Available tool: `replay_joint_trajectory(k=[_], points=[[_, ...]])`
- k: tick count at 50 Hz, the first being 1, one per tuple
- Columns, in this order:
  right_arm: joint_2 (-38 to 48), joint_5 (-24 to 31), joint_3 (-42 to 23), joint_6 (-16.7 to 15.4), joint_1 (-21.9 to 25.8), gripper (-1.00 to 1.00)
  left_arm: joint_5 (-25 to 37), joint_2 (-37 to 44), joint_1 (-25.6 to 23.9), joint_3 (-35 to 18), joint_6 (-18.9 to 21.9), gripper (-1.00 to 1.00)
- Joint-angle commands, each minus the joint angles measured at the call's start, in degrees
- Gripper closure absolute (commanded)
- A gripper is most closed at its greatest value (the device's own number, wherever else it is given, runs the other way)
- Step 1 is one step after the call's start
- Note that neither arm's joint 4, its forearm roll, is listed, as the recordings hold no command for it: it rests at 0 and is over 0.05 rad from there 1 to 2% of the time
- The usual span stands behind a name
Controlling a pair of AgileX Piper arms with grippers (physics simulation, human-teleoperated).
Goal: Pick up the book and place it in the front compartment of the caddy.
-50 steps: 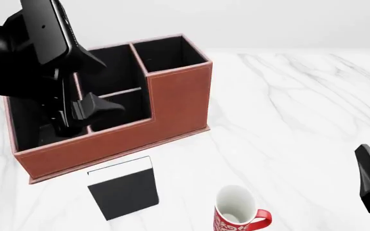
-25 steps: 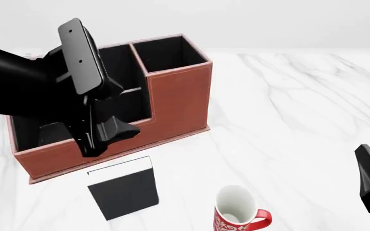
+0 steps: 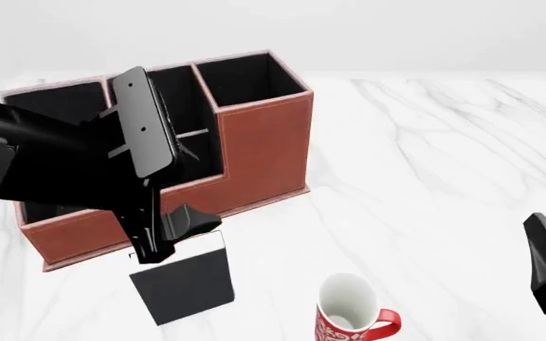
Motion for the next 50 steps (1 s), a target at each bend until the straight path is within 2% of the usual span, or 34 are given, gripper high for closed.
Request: replay_joint_trajectory(k=[1,50], points=[[-0.1,0.1,0.0,-0.1,0.0,-1.0,-1.6,0.6,-1.5,1.6,-1.8,-1.0],[-0.1,0.1,0.0,-0.1,0.0,-1.0,-10.5,6.2,-2.0,8.8,-6.1,-1.0]])
